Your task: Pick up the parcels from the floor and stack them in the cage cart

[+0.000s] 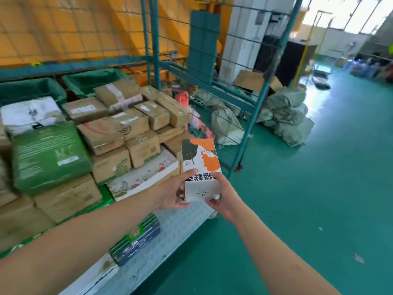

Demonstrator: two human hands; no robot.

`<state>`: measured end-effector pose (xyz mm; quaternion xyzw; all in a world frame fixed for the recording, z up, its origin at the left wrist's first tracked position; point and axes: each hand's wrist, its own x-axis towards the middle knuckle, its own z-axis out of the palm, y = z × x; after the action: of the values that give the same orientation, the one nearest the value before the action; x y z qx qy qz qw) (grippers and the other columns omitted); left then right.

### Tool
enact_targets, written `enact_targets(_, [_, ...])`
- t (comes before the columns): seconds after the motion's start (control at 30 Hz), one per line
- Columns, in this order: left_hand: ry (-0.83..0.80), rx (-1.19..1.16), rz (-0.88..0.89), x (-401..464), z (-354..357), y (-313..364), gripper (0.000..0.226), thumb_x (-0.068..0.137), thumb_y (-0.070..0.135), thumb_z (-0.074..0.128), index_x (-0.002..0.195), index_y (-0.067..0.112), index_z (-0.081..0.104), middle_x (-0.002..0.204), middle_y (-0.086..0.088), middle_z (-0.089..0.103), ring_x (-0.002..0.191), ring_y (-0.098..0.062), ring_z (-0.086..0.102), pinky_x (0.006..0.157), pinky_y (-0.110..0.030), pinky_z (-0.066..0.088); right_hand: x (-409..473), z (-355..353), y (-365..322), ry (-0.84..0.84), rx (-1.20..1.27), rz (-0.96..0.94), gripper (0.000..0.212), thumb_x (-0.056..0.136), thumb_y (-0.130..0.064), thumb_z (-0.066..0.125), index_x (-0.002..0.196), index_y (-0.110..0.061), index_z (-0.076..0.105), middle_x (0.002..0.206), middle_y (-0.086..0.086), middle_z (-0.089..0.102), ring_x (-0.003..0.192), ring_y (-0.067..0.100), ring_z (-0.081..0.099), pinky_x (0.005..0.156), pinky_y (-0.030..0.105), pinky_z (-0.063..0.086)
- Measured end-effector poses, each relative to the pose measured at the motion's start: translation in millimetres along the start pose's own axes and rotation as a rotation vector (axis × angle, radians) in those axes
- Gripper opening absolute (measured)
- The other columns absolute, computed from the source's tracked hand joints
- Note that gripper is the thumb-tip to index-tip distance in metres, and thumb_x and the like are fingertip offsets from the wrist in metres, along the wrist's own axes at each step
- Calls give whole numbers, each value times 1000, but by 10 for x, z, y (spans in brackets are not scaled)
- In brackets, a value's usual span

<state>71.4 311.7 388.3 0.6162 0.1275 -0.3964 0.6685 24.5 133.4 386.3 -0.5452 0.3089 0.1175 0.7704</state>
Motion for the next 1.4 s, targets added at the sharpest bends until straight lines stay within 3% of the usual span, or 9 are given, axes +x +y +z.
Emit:
enact_targets(0.1, [61, -30, 47, -94, -396, 131, 56, 78, 65, 75, 113, 23, 66, 106, -12, 66, 97, -27, 64, 104, -43, 53, 114, 452, -39, -38, -25, 10, 61, 83, -52, 77, 132, -21, 57, 122, 10, 59, 106, 32, 65, 78, 34, 60])
enact_targets(0.17, [103, -56, 72, -129, -697, 230, 50, 81, 61, 75, 111, 23, 67, 103, -11, 66, 96, -28, 62, 95, -39, 55, 195, 775, -70, -70, -46, 10, 60, 87, -50, 75, 133, -19, 54, 117, 11, 57, 102, 31, 62, 80, 35, 60])
enact_targets(0.27, [149, -96, 103, -185, -1211, 379, 54, 78, 62, 79, 113, 22, 69, 103, -11, 67, 96, -29, 62, 80, -35, 54, 346, 1311, -109, -120, -69, 26, 61, 87, -47, 76, 135, -17, 52, 119, 12, 54, 106, 32, 61, 83, 36, 62])
enact_targets(0.6, [245, -117, 141, -233, -2511, 702, 50, 84, 62, 73, 109, 19, 66, 96, -10, 70, 92, -26, 61, 79, -33, 51, 797, 2661, -132, -226, -173, 54, 49, 86, -47, 77, 122, -20, 59, 125, 16, 54, 110, 36, 61, 81, 39, 60])
enact_targets(0.8, [313, -201, 115, -280, -3063, 776, 50, 83, 62, 74, 104, 18, 65, 85, -6, 67, 81, -22, 57, 63, -28, 50, 926, 3303, -143, -302, -300, 63, 33, 92, -46, 70, 108, -19, 62, 108, 12, 59, 96, 30, 61, 90, 38, 53])
enact_targets(0.97, [344, -268, 106, -261, -3484, 724, 58, 80, 64, 76, 109, 16, 62, 91, -8, 68, 91, -27, 56, 71, -30, 51, 1033, 3735, -130, -328, -387, 109, 29, 95, -43, 69, 104, -17, 58, 101, 13, 59, 93, 30, 59, 86, 37, 55])
enact_targets(1.1, [348, -275, 106, -186, -3707, 755, 70, 80, 65, 75, 126, 14, 61, 101, -9, 67, 95, -27, 57, 76, -32, 53, 1256, 3967, -121, -345, -429, 132, 26, 96, -42, 69, 103, -20, 58, 103, 12, 58, 91, 29, 60, 100, 42, 53])
enact_targets(1.2, [363, -292, 113, -85, -3802, 839, 58, 87, 62, 71, 120, 15, 63, 101, -8, 68, 95, -26, 58, 82, -32, 52, 1479, 4110, -181, -348, -480, 138, 24, 96, -42, 69, 103, -22, 58, 108, 11, 58, 93, 29, 59, 100, 42, 54])
enact_targets(1.4, [447, -329, 175, 221, -3899, 1209, 60, 86, 67, 68, 118, 16, 66, 100, -8, 73, 94, -26, 61, 89, -35, 55, 1984, 4351, -455, -430, -527, 107, 48, 92, -57, 69, 125, -24, 61, 124, 7, 59, 104, 29, 62, 99, 40, 55])
